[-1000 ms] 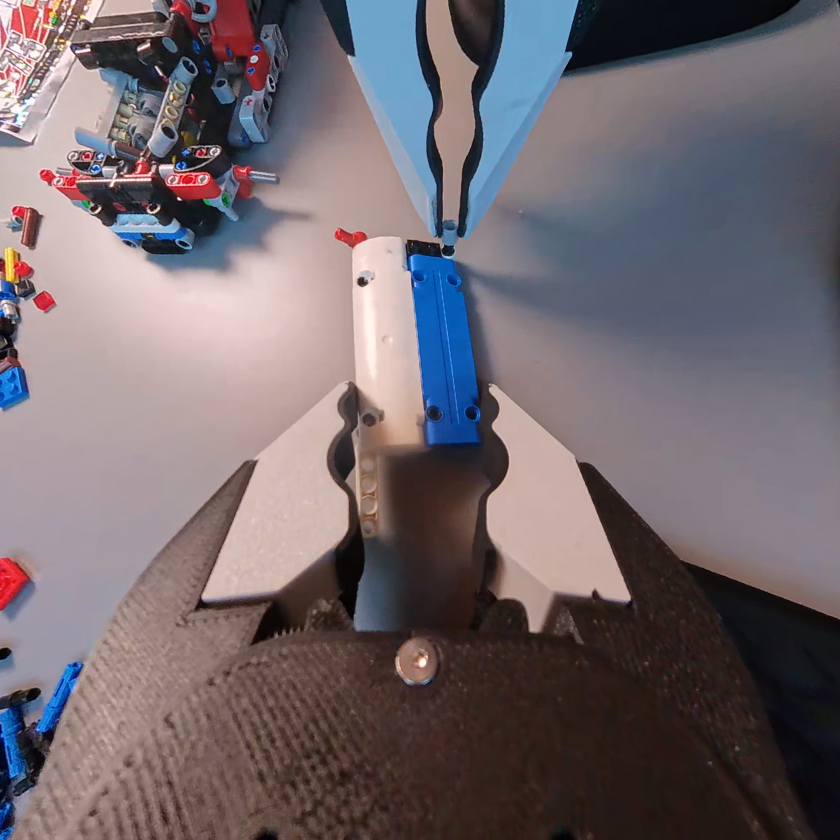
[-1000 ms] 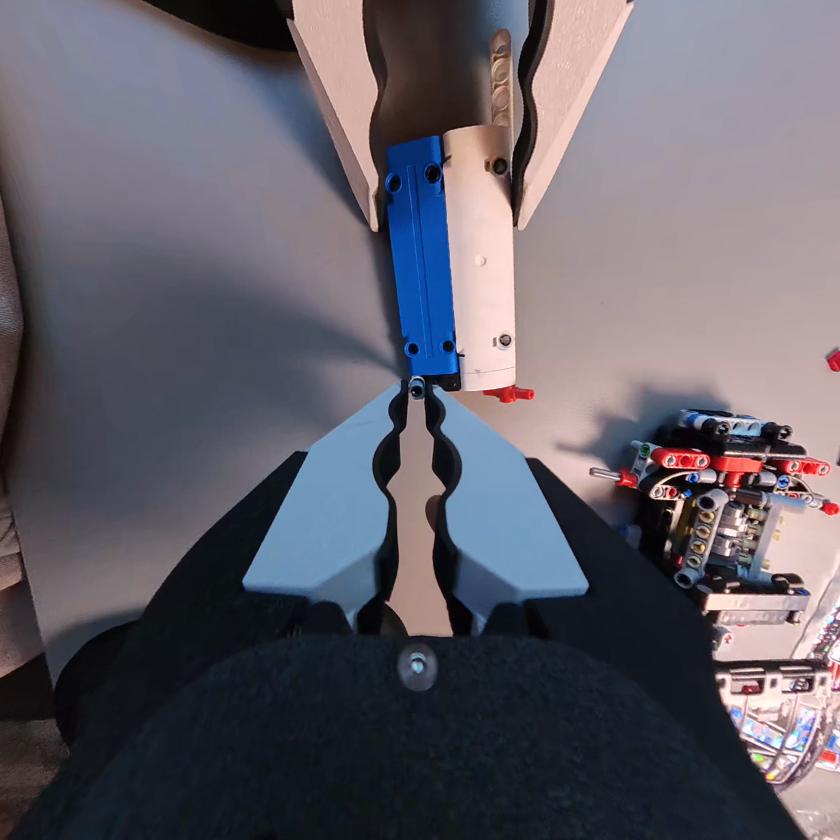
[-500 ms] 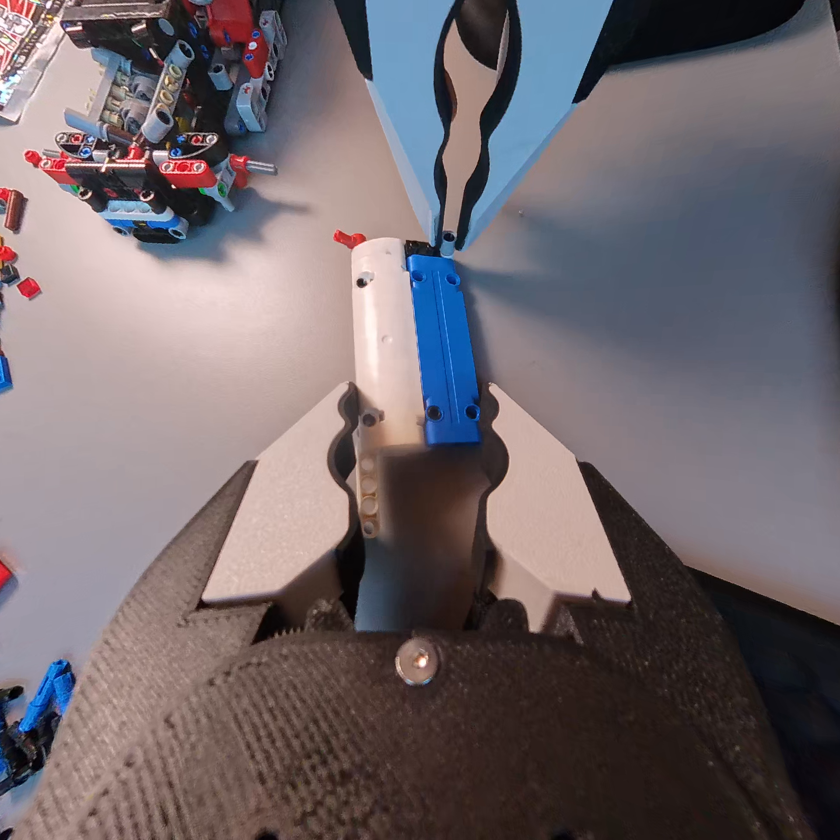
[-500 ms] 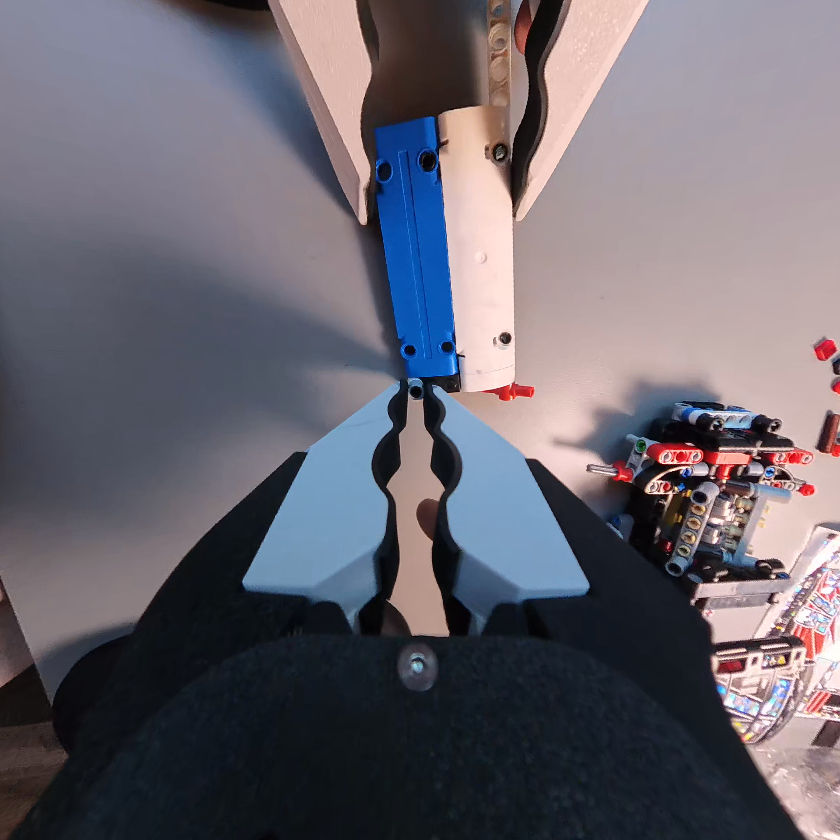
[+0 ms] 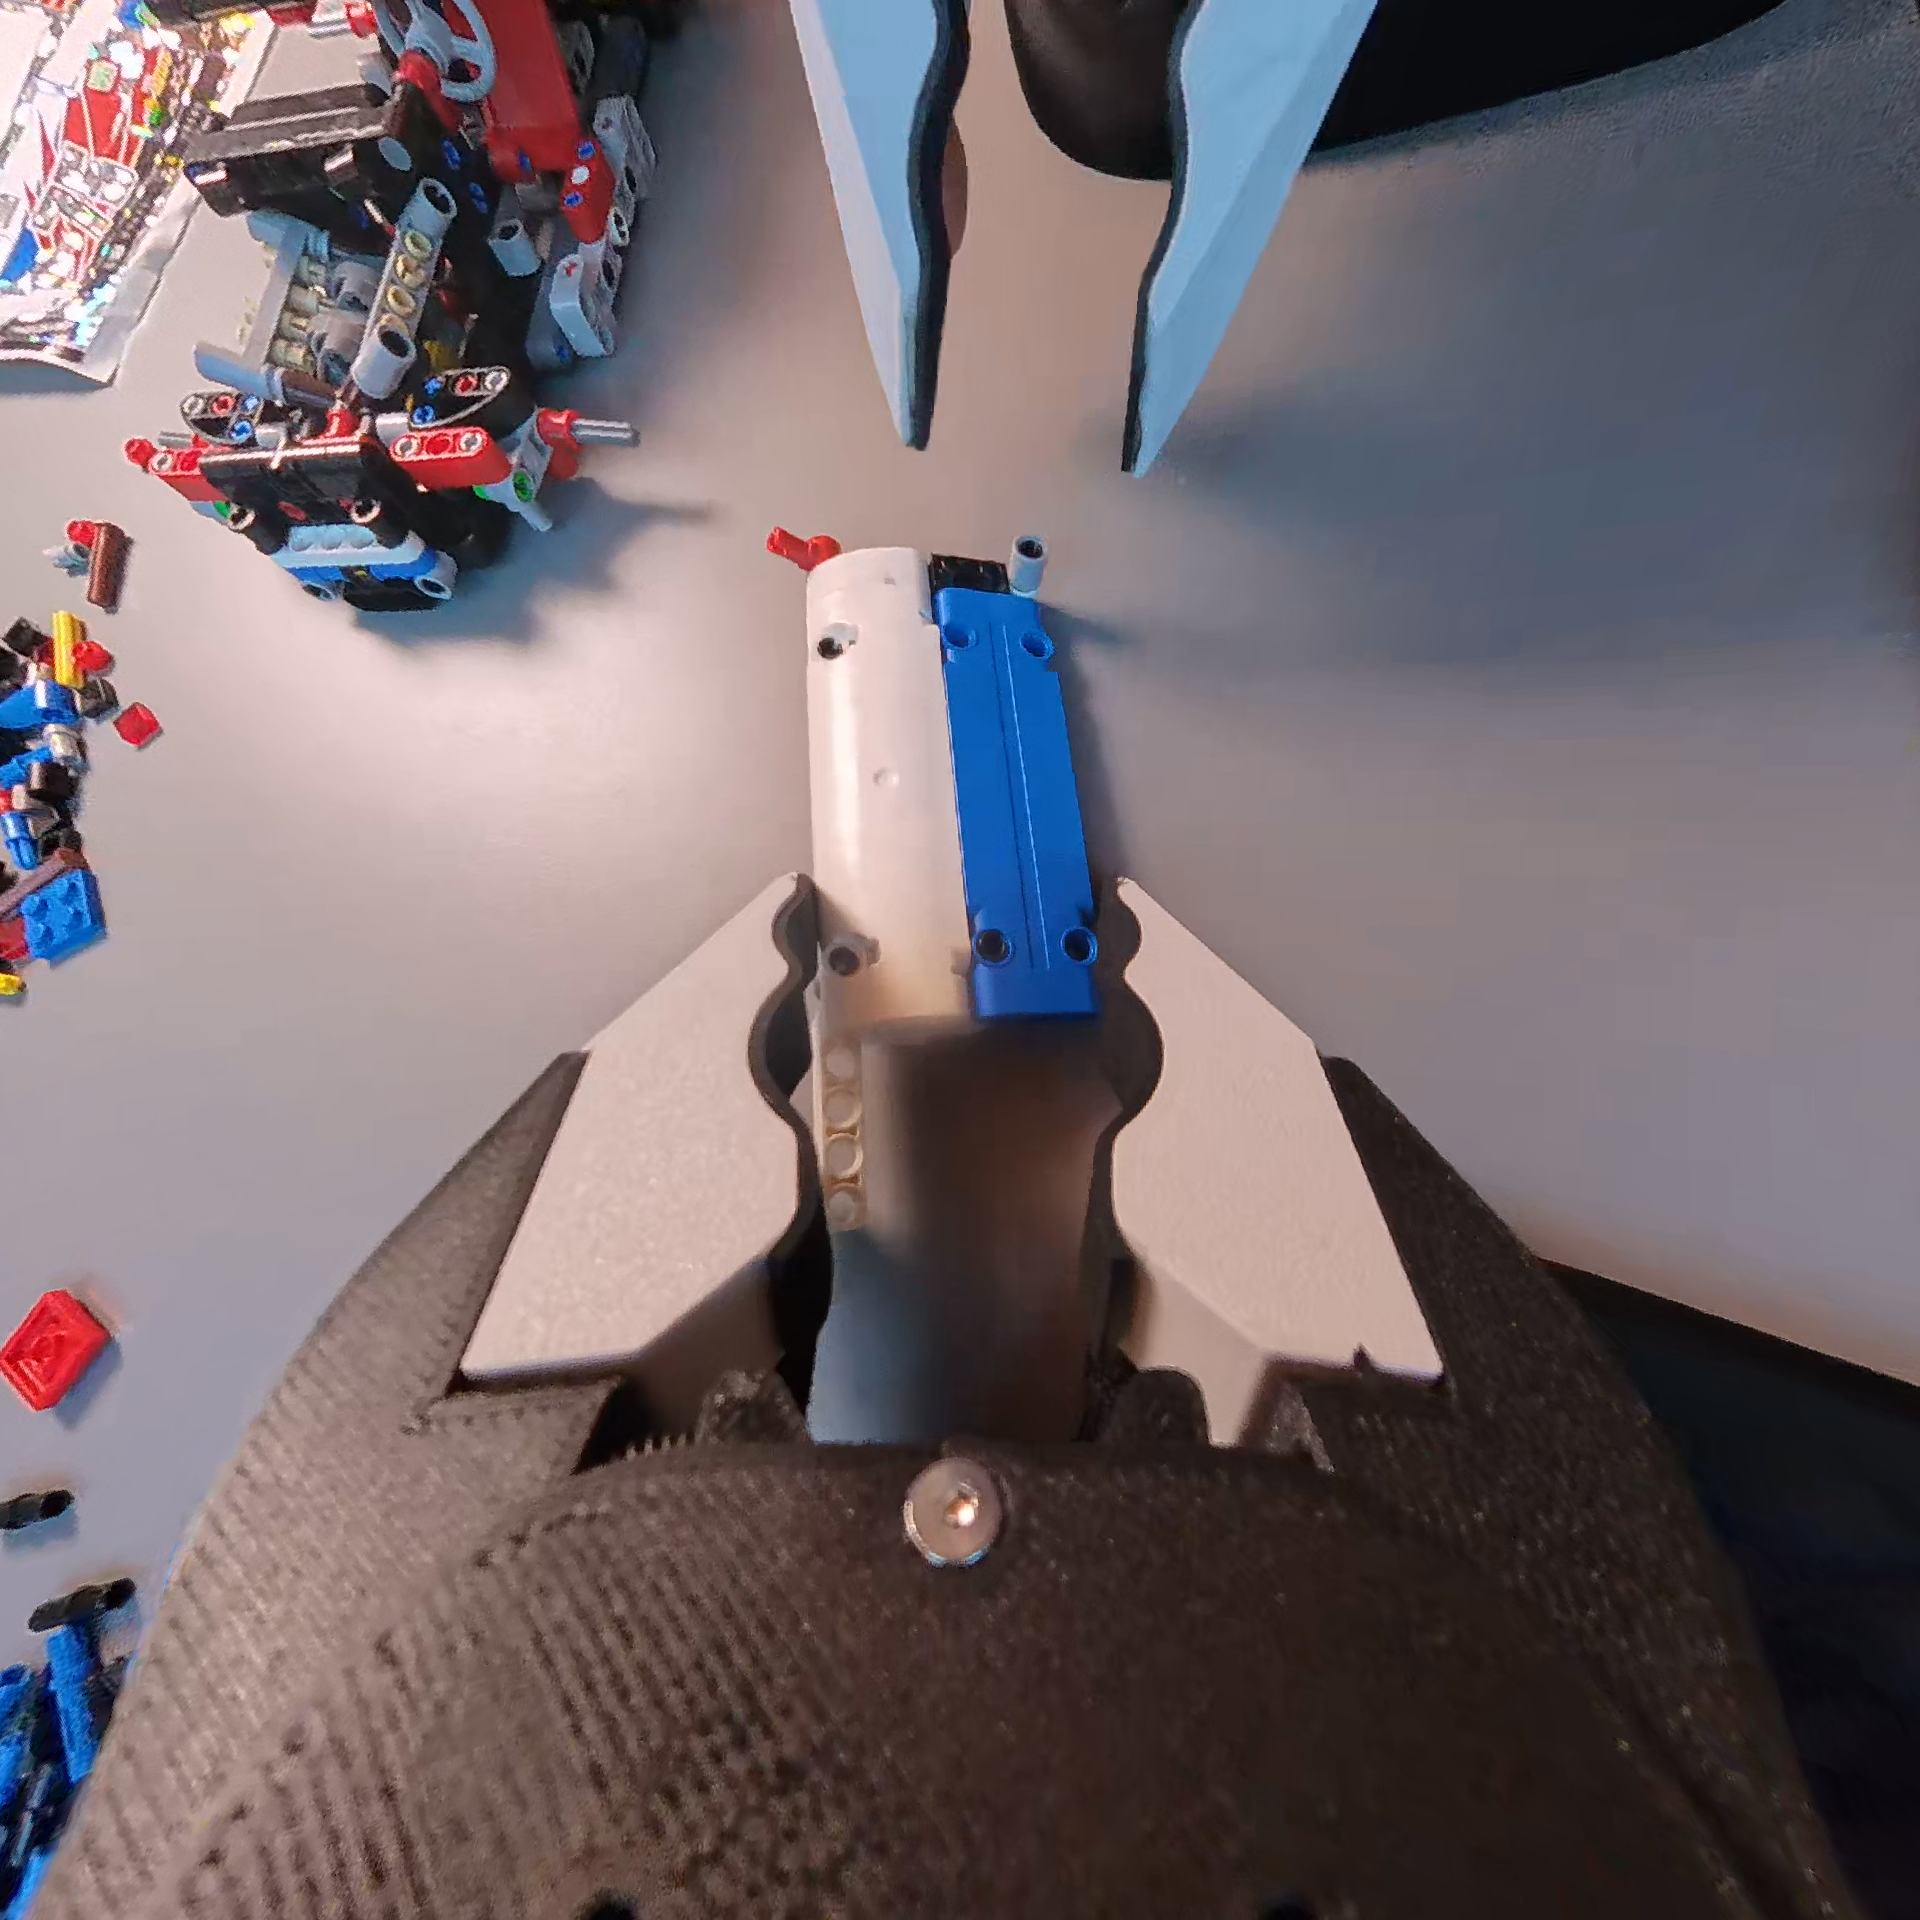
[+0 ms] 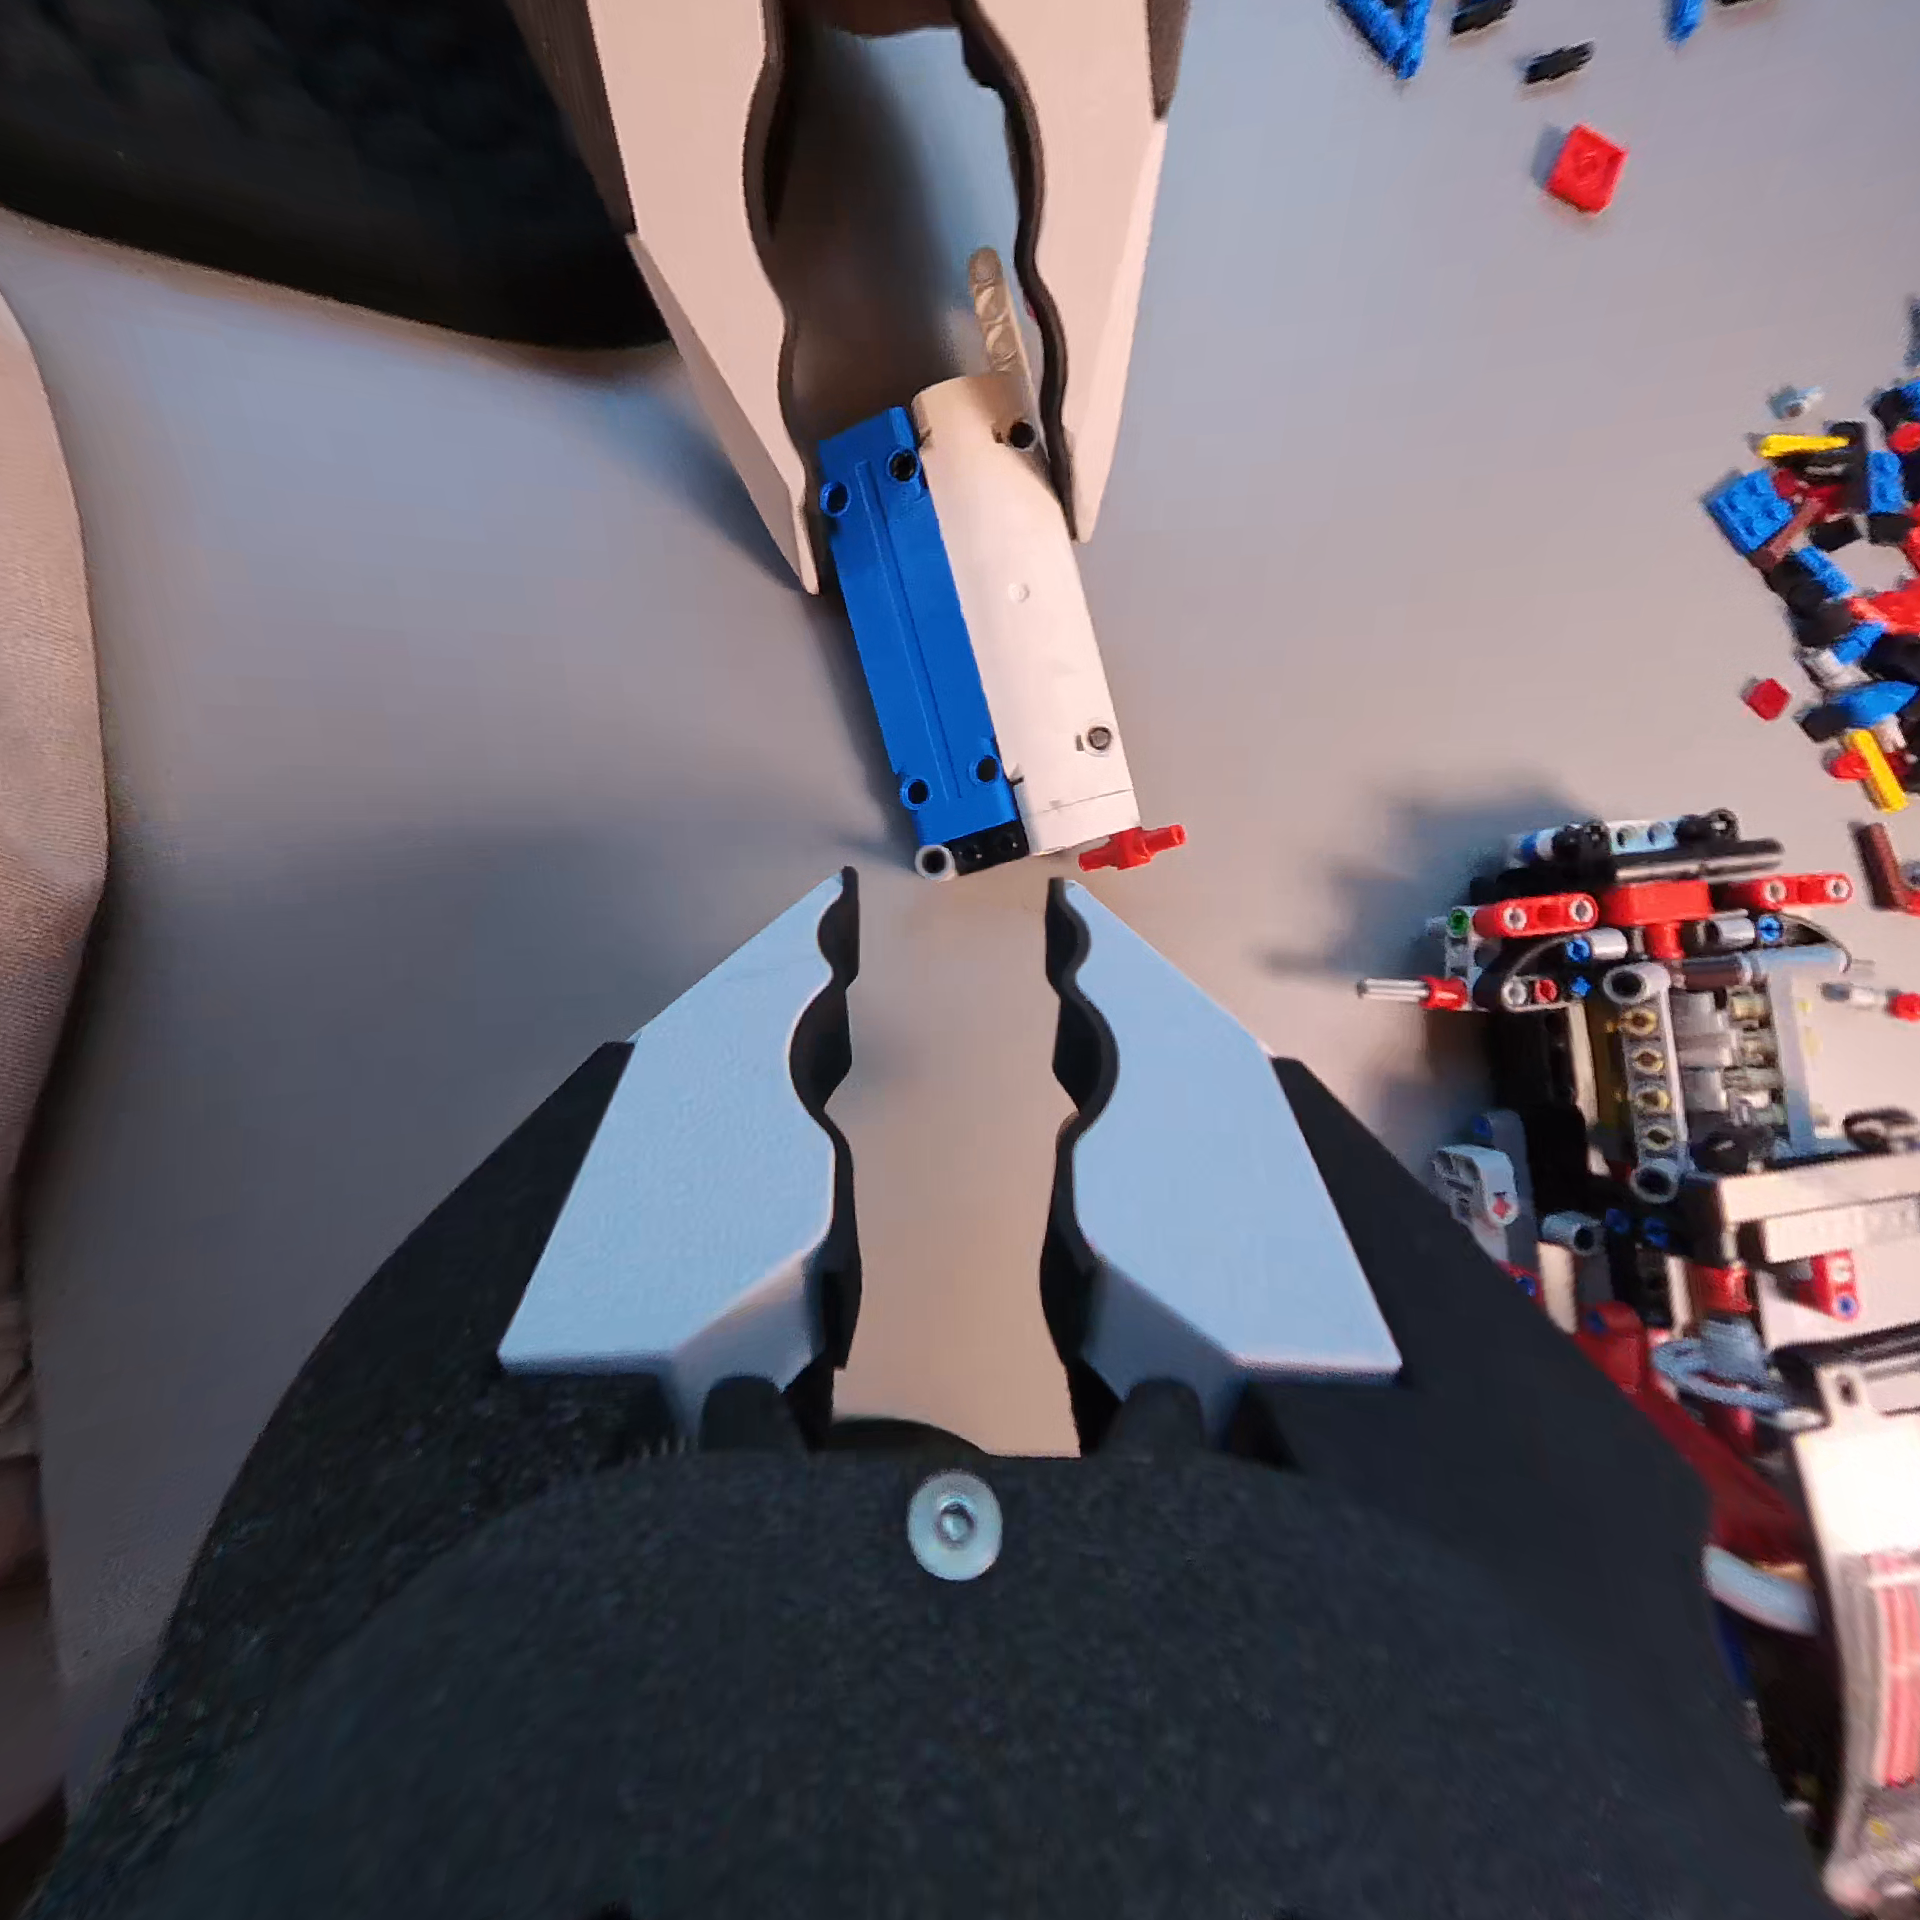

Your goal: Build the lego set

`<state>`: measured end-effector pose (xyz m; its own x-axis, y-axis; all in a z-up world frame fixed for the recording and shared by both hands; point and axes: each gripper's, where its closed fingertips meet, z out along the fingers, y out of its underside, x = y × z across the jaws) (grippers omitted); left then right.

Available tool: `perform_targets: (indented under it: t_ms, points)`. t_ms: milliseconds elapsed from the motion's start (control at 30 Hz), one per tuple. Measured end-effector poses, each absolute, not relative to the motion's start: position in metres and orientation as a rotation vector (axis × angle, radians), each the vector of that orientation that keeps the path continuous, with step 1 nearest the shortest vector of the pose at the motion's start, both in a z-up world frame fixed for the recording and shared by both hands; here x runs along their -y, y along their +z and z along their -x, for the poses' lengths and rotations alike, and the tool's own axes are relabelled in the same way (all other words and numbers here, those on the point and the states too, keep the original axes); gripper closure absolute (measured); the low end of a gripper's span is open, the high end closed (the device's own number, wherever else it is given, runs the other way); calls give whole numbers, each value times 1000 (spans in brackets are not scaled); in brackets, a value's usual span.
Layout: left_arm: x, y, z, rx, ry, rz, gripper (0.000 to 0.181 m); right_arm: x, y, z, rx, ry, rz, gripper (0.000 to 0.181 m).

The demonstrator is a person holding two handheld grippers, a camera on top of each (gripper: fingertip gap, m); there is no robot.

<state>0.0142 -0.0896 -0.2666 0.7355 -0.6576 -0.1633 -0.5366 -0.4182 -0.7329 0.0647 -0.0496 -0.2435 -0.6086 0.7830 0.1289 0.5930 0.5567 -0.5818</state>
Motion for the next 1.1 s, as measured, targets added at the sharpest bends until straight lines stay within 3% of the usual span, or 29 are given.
perform_targets:
  t_ms: [267,467,733,833,933,1100]
  points:
    - [84,-262,-17,-981,-88,1977,129,35,-248,-61,2182,1096,1441,148]
    - [81,-256,-17,-1023,-1,1879,129,35,-251,-37,2175,1228,1503,137]
    - [77,-245,-4,-934,18,1843,133,42,-245,-16,2205,1300,1328,159]
    - [74,-235,6,-786,-105,1867,118,40,-238,-12,2163,1277,1167,165]
    - [70,-236,22,-693,-151,1919,117,44,-232,-16,2151,1251,963,169]
    - [78,-239,22,-670,-295,1961,137,48,-231,-19,2164,1243,912,171]
